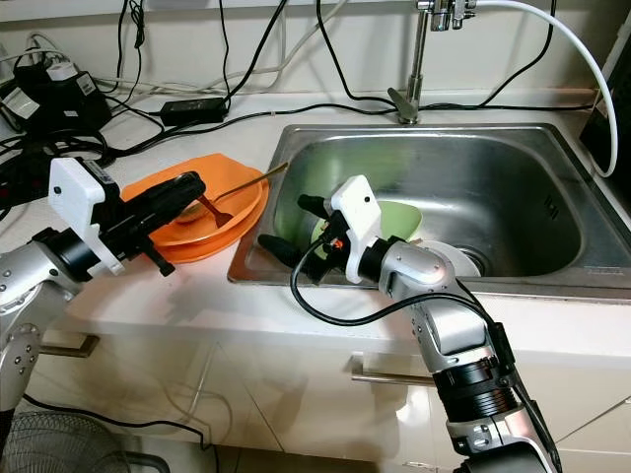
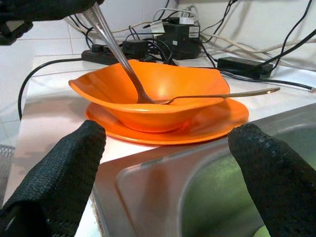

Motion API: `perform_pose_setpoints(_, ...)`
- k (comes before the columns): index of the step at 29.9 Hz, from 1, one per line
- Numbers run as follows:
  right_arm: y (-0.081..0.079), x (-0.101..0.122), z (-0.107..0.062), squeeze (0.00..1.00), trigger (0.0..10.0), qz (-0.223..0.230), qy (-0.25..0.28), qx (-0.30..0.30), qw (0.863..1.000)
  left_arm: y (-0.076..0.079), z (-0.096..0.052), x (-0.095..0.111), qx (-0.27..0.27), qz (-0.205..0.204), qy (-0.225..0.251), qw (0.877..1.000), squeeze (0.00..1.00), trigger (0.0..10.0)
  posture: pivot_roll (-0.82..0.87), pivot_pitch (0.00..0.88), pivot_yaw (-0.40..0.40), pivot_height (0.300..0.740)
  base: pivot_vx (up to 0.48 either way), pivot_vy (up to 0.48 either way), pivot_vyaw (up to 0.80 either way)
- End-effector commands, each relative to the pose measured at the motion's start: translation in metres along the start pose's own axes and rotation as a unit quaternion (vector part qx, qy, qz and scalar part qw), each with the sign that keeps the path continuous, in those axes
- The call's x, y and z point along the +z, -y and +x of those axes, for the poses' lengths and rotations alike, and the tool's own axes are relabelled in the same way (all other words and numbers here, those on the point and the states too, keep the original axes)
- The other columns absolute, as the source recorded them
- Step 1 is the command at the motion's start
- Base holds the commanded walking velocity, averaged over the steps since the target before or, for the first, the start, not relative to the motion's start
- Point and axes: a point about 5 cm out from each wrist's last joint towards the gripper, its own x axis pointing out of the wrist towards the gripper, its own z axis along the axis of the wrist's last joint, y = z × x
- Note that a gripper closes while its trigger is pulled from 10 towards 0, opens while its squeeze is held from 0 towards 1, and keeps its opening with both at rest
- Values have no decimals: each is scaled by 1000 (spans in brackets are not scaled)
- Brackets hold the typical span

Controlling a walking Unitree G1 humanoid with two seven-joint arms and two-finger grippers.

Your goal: Kitchen organization

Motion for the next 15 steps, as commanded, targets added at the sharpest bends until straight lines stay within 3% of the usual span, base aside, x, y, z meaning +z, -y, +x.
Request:
perform_pose_setpoints(1,1,3,2,0,10000,-7,6,-2,1000,-11,-3,3,13,11,-13,1000,0,0,-10,0,90,740,0,0,0)
perform_pose_setpoints(7,0,2,2,0,10000,-7,6,-3,1000,-24,-8,14,13,41,-29,999,0,0,-6,0,94,740,0,0,0)
perform_pose_setpoints(15,0,-1,3,0,10000,-1,6,-6,1000,-34,-9,37,12,35,-7,999,0,0,-1,0,97,740,0,0,0)
